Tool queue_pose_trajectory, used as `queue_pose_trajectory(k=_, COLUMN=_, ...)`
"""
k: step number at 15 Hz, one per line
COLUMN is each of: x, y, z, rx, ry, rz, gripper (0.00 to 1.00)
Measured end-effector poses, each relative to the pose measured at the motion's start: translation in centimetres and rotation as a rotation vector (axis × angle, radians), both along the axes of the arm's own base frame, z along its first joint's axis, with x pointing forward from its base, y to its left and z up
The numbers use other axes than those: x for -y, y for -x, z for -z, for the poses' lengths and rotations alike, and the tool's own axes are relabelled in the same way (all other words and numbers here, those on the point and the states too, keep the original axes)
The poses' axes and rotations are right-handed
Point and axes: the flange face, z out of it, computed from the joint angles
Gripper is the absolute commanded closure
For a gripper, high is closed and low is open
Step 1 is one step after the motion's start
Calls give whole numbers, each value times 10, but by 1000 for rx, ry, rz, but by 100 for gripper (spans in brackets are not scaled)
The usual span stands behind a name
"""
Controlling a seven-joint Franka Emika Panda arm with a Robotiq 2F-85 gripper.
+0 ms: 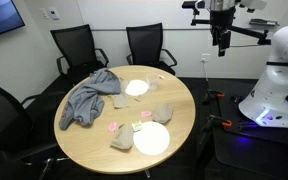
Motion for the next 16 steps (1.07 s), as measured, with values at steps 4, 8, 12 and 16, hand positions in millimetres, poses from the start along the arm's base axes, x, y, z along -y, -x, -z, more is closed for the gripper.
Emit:
queue_pose_trajectory(k=4, x=0, y=0, z=0, rx=0, ry=0, rz=0, gripper=0)
queue_pose_trajectory(k=8, x=0, y=0, z=0, rx=0, ry=0, rz=0, gripper=0)
queue_pose_trajectory(k=12, x=1, y=-2, z=0, rx=11, ry=-2, rz=5, gripper=0)
queue_pose_trajectory(k=16, x=9, y=-20, z=-4, rx=111, ry=-14, rz=58, gripper=0)
